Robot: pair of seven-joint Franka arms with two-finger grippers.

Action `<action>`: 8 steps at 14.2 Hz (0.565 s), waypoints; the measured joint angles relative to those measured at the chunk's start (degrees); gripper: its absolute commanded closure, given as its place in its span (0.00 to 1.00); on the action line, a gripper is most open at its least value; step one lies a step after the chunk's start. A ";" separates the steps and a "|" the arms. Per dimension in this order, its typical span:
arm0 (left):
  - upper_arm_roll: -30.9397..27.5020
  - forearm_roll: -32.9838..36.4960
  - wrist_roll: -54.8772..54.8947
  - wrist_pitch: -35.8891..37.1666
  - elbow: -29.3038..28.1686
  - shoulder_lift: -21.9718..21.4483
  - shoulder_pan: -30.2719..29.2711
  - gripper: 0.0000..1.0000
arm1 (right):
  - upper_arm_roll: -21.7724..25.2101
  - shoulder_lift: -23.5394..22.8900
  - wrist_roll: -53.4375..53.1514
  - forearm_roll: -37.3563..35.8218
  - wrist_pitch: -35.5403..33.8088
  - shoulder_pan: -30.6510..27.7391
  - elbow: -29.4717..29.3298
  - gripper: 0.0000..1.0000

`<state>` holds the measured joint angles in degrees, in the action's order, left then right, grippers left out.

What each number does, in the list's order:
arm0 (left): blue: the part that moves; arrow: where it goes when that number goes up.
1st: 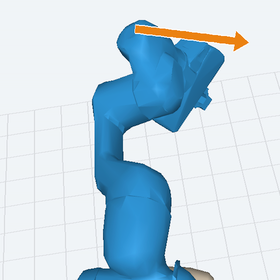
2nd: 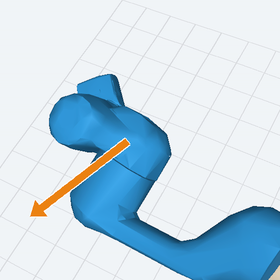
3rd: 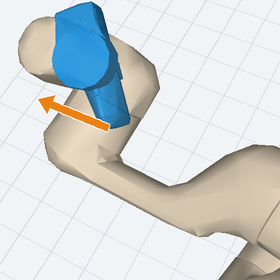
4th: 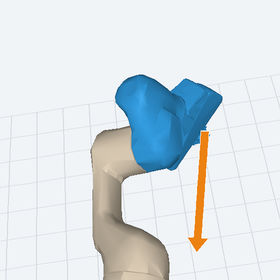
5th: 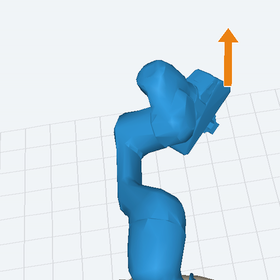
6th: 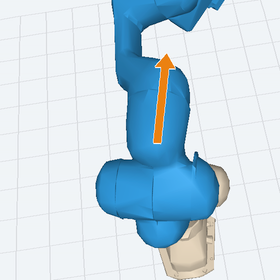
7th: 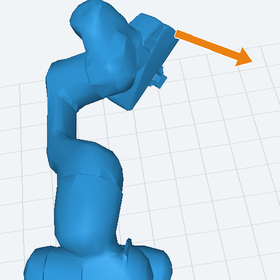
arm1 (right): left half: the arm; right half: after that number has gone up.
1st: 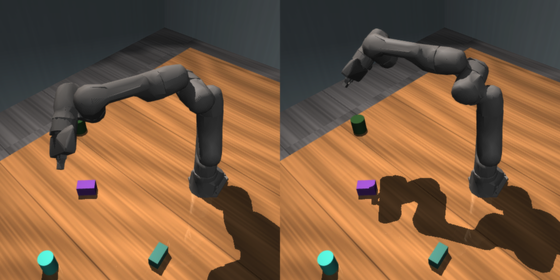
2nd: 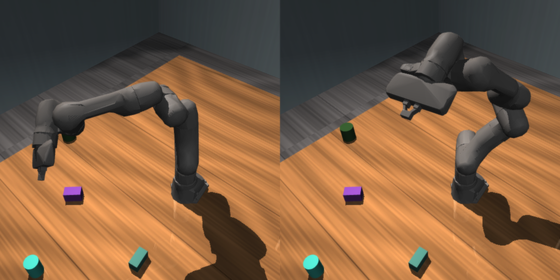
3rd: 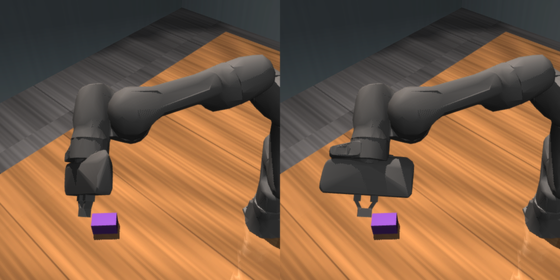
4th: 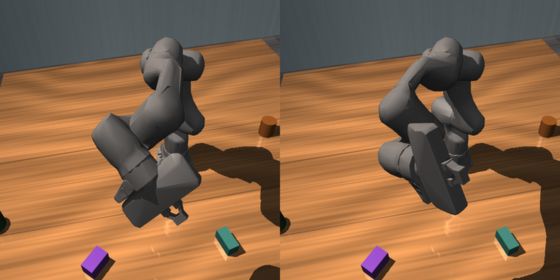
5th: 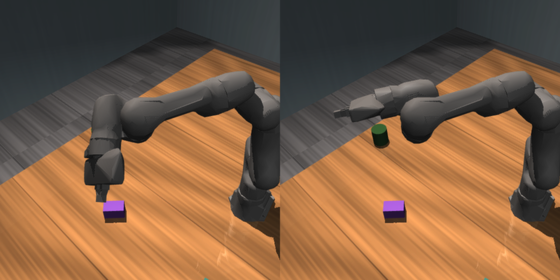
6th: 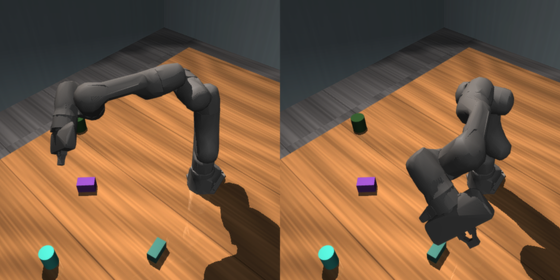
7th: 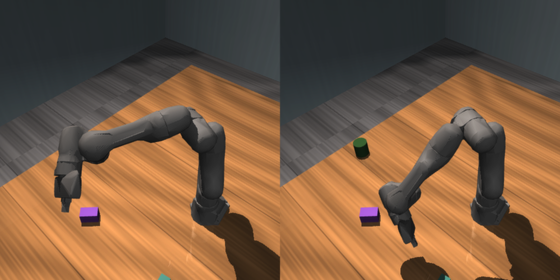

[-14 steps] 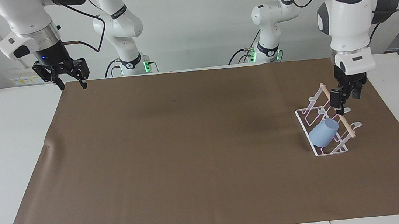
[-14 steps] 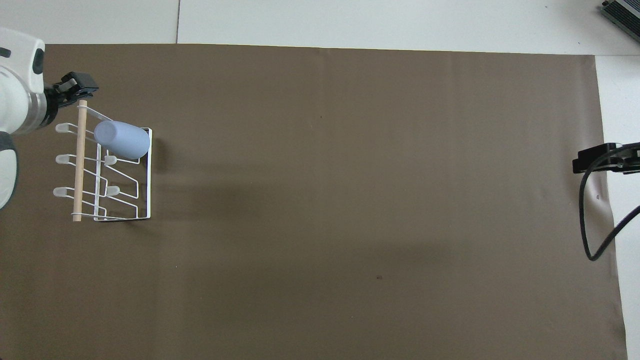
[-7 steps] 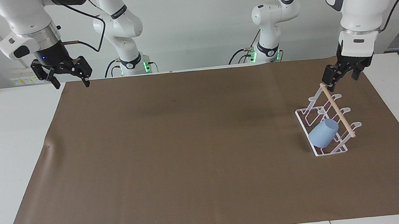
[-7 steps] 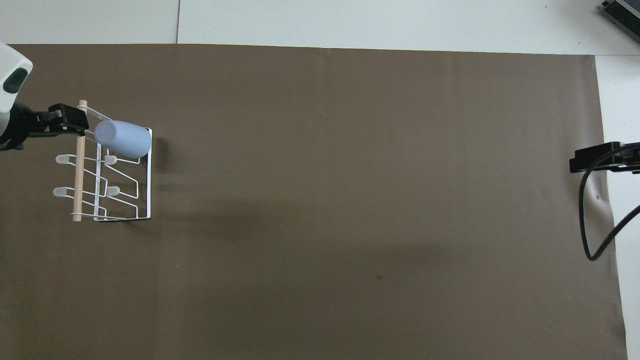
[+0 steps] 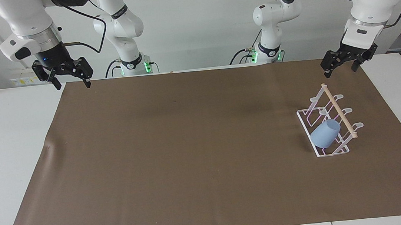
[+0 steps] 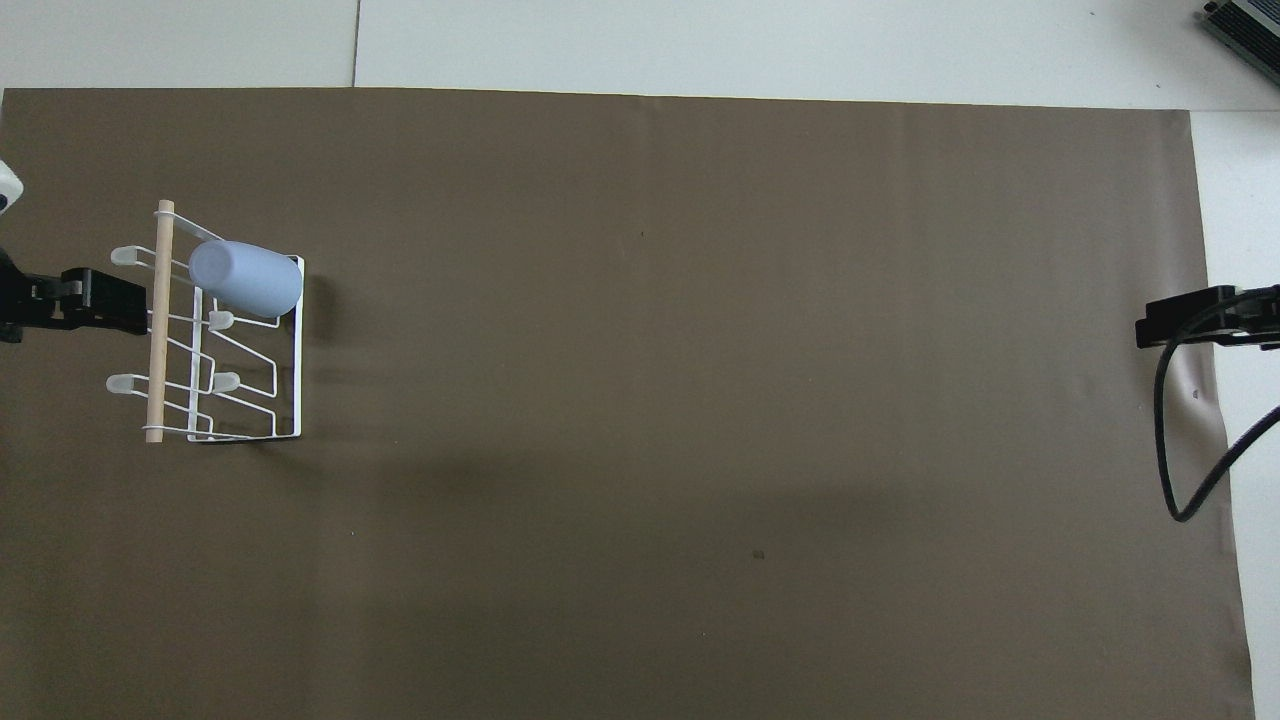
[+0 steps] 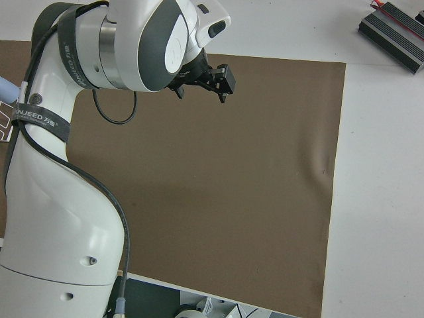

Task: Hang cup on cup holder

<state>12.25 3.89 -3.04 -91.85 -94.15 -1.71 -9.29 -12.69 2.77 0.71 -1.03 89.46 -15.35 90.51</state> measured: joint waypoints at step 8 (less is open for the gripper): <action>1.21 -2.02 4.58 0.78 0.09 -0.85 -1.25 0.00 | 0.15 0.02 -0.01 0.00 0.00 0.00 0.00 0.00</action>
<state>13.46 1.87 1.54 -91.07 -94.06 -2.56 -10.54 -12.54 2.79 0.69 -1.03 89.46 -15.35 90.51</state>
